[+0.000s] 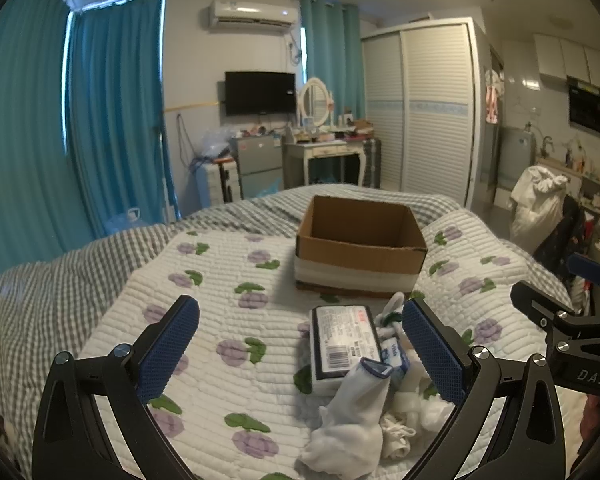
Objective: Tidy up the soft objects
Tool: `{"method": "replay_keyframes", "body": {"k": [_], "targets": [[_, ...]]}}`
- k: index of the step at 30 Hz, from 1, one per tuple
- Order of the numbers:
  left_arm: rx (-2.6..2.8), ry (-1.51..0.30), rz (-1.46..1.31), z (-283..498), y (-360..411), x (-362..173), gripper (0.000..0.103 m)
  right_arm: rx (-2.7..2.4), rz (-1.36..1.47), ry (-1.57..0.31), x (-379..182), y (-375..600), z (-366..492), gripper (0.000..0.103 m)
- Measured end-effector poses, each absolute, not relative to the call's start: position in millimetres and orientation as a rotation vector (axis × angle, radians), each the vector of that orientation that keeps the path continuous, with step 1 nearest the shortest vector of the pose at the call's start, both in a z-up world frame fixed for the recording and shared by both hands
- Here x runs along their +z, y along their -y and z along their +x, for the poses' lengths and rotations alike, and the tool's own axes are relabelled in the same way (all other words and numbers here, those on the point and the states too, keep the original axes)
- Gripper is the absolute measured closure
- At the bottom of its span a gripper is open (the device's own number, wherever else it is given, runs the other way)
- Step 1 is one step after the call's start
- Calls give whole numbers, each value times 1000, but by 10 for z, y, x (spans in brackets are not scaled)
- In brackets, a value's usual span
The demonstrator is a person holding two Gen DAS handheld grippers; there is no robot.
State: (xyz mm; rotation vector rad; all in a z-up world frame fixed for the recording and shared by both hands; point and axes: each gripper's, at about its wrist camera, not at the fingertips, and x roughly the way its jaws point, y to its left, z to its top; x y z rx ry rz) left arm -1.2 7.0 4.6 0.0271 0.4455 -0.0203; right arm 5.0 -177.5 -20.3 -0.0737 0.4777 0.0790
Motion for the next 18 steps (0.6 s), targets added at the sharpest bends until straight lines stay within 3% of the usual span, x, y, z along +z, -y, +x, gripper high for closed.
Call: {"method": "replay_keyframes", "body": {"k": [18], "targets": [[-14, -435, 21, -19, -96, 55, 0, 79, -75, -477, -157, 1774, 63, 0]]}}
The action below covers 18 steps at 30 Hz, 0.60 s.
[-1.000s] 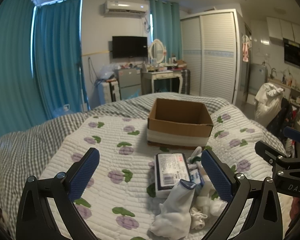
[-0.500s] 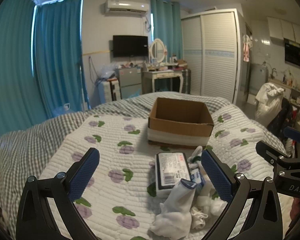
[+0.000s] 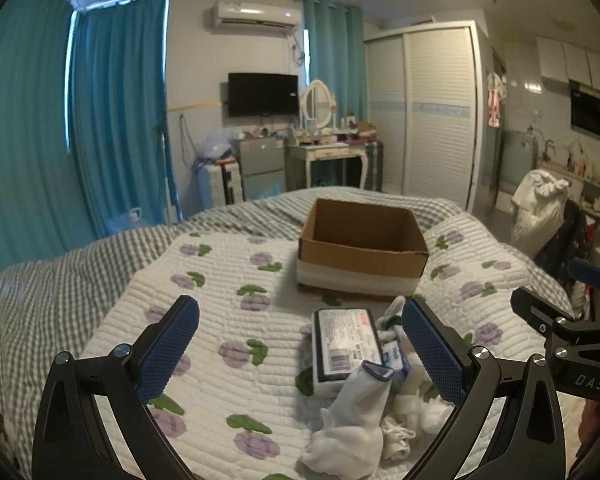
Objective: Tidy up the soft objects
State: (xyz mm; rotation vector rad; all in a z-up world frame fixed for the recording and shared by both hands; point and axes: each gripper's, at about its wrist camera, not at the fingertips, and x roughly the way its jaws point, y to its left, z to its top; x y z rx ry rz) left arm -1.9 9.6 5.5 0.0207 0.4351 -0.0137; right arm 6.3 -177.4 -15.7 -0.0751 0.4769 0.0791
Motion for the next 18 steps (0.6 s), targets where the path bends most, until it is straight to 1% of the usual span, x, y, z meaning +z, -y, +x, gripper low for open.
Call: {"method": "replay_keyframes", "body": {"k": [5, 18], "targets": [[-14, -423, 12, -52, -98, 74, 0, 80, -78, -471, -191, 1781, 31, 0], [-28, -371, 15, -297, -55, 338, 0, 88, -107, -436, 98, 1735, -234, 0]]}}
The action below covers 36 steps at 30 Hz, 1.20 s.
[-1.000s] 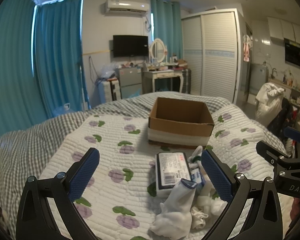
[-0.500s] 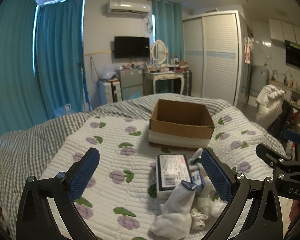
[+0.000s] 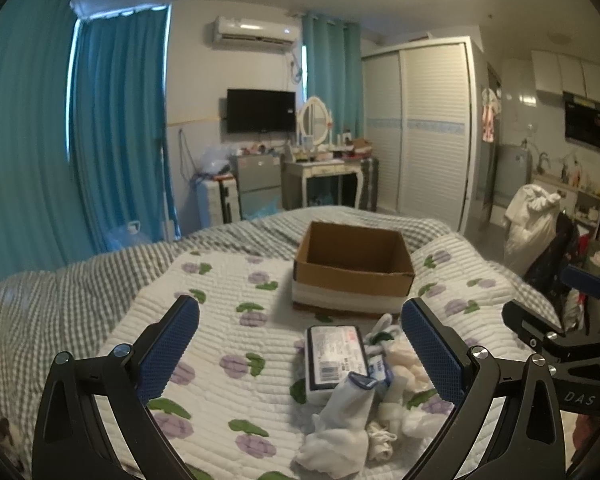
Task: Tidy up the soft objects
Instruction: 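Lower the left gripper onto the white sock and close on it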
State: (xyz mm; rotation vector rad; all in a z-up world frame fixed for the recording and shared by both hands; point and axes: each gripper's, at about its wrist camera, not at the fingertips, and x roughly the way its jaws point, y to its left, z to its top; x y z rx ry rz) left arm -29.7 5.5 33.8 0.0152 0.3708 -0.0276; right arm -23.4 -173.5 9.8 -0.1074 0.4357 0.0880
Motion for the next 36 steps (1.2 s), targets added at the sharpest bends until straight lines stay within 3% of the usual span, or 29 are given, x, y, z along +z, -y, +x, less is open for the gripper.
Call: {"method": "replay_keyframes", "body": {"k": [7, 15, 21, 24, 29, 33, 34, 36], "targets": [[-29, -449, 2, -294, -85, 132, 0, 147, -129, -523, -113, 1740, -287, 0], [-77, -761, -43, -7, 12, -847, 2, 139, -116, -685, -682, 1783, -31, 0], [-122, -875, -39, 87, 158, -1175, 2, 187, -96, -757, -913, 1720, 98, 0], [-119, -925, -30, 142, 179, -1275, 21, 241, -44, -823, -1054, 1672, 156, 1], [-148, -975, -40, 222, 161, -1398, 21, 267, -105, -871, -1259, 1479, 203, 9], [-184, -1004, -57, 266, 144, -1457, 27, 290, -101, -893, -1316, 1439, 253, 29], [-197, -1006, -63, 270, 138, -1458, 32, 298, -103, -899, -1324, 1427, 260, 44], [-210, -1005, -63, 257, 139, -1443, 37, 343, -92, -919, -1350, 1398, 265, 62]]}}
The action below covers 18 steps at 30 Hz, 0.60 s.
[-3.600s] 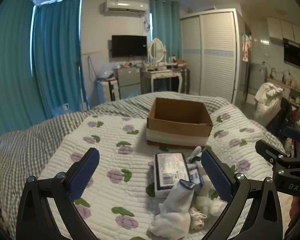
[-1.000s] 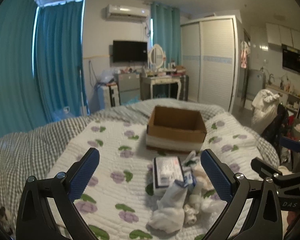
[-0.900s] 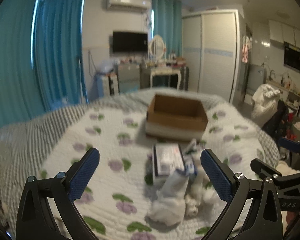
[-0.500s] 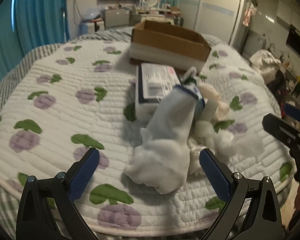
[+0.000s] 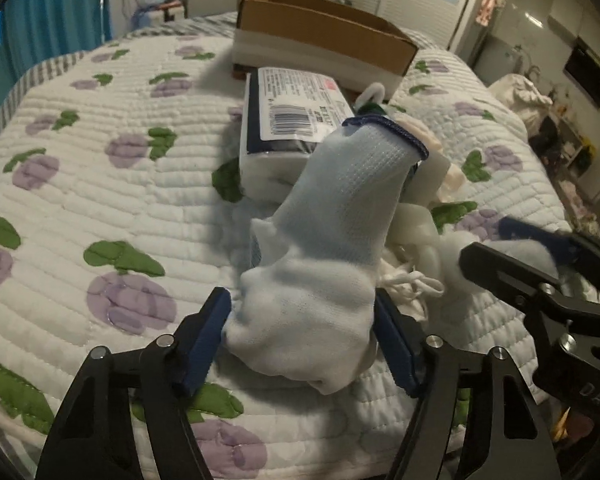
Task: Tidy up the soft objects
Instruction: 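Lower the left gripper onto the white sock and close on it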
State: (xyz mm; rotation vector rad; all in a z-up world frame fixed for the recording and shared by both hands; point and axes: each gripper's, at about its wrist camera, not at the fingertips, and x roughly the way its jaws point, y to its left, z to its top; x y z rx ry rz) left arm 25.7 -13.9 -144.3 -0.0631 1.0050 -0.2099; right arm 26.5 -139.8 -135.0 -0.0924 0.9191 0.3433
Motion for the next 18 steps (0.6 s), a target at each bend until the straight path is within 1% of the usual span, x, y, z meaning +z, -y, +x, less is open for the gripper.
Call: {"method": "replay_keyframes", "body": {"k": [1, 2, 3, 4, 5, 6, 7, 10, 14, 18], "targets": [[-216, -1003, -63, 254, 131, -1438, 43, 360, -86, -925, -1348, 1388, 254, 74], [-225, -997, -63, 241, 133, -1420, 46, 373, -85, -924, -1345, 1369, 240, 78], [-227, -994, -61, 234, 135, -1402, 49, 373, -93, -919, -1337, 1354, 226, 79], [-229, -988, -60, 222, 136, -1380, 50, 369, -102, -913, -1321, 1342, 207, 84], [-233, -979, -61, 194, 133, -1345, 51, 371, -105, -907, -1302, 1341, 191, 87], [-233, -974, -61, 188, 129, -1321, 52, 374, -101, -898, -1271, 1351, 172, 93], [-234, -963, -62, 167, 126, -1282, 53, 374, -99, -891, -1246, 1361, 161, 95], [-229, -906, -47, 78, 125, -1098, 53, 370, -92, -855, -1139, 1411, 108, 97], [-215, -833, -14, -6, 135, -872, 53, 379, -89, -820, -1018, 1449, 53, 98], [-186, -796, 13, -22, 121, -768, 53, 376, -95, -833, -1045, 1441, 71, 97]]}}
